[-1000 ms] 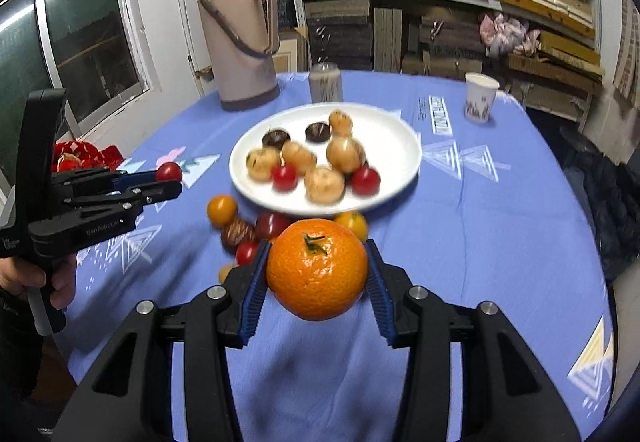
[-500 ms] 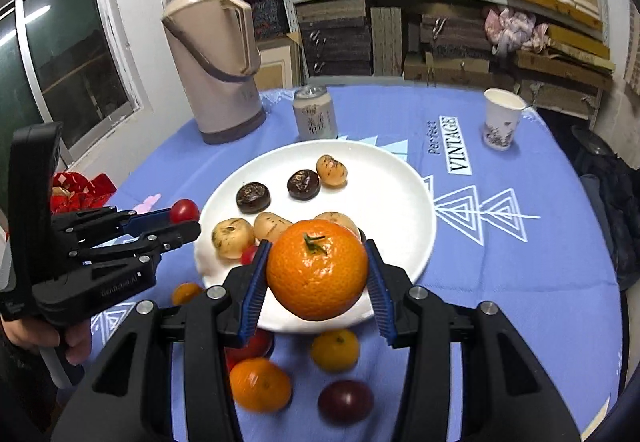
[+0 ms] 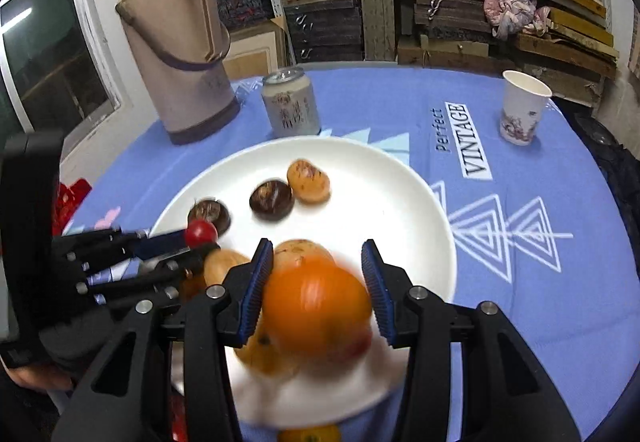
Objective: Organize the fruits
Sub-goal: 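Carry the mandarin and tomato onto the white plate and open both tools, then withdraw both open tools from the plate toward the fruit pile, then grasp an orange-yellow tomato with the left tool while the right tool grasps a dark red plum, then carry the orange tomato and plum onto the white plate and open both tools, then withdraw both open tools from the plate toward the remaining fruit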
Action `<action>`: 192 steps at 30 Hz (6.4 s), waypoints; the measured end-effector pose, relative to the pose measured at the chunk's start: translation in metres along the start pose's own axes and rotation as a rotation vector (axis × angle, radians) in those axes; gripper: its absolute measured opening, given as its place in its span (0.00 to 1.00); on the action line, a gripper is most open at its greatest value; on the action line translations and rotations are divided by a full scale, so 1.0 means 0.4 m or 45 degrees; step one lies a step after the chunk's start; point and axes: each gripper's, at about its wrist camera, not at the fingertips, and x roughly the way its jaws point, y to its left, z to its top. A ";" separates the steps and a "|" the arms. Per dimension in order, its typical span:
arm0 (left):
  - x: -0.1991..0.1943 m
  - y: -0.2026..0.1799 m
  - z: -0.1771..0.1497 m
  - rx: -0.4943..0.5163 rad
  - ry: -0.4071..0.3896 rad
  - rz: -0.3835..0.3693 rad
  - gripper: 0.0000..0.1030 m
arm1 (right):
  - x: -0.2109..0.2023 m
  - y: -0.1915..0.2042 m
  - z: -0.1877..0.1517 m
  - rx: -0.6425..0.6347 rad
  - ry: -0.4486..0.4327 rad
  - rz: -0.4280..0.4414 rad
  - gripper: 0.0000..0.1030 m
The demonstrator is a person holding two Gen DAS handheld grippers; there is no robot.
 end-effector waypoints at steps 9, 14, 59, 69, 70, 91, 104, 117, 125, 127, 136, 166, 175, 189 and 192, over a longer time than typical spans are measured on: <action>-0.059 0.002 0.001 0.003 -0.118 0.085 0.72 | 0.046 -0.016 0.029 0.075 -0.010 0.045 0.54; -0.084 0.008 -0.008 -0.004 -0.132 0.098 0.77 | -0.017 -0.050 0.020 0.187 -0.098 0.125 0.65; -0.242 0.016 -0.246 0.106 -0.130 0.087 0.84 | -0.238 0.064 -0.239 -0.183 0.057 0.116 0.78; -0.227 0.035 -0.298 0.107 -0.044 0.085 0.84 | -0.189 0.029 -0.315 -0.230 0.163 -0.002 0.78; -0.225 0.041 -0.301 0.103 -0.037 0.088 0.84 | -0.186 0.020 -0.311 -0.211 0.167 -0.001 0.76; -0.157 0.069 -0.263 -0.068 0.024 -0.092 0.58 | -0.150 -0.009 -0.332 -0.144 0.178 0.053 0.39; -0.129 0.031 -0.260 0.046 0.023 -0.023 0.37 | -0.148 0.007 -0.334 -0.192 0.179 -0.001 0.38; -0.209 0.038 -0.270 0.073 -0.055 -0.017 0.37 | -0.218 0.002 -0.320 -0.160 0.109 -0.007 0.37; -0.285 0.018 -0.243 0.127 -0.135 -0.029 0.37 | -0.310 0.002 -0.258 -0.159 0.002 0.022 0.38; -0.292 0.014 -0.230 0.136 -0.148 -0.024 0.37 | -0.317 0.003 -0.244 -0.163 -0.010 0.019 0.38; -0.286 0.005 -0.143 0.126 -0.174 -0.017 0.37 | -0.306 -0.001 -0.125 -0.142 -0.081 0.042 0.38; -0.080 0.020 0.031 0.022 -0.140 0.113 0.67 | 0.024 -0.078 0.034 0.099 0.031 0.107 0.52; -0.142 0.043 -0.012 -0.014 -0.138 0.104 0.69 | -0.103 -0.072 -0.028 0.055 -0.016 0.133 0.61; -0.256 0.001 -0.129 0.051 -0.169 0.090 0.70 | -0.262 -0.044 -0.178 0.018 -0.044 0.109 0.79; -0.272 -0.004 -0.157 0.060 -0.167 0.086 0.70 | -0.284 -0.029 -0.206 0.018 -0.057 0.100 0.87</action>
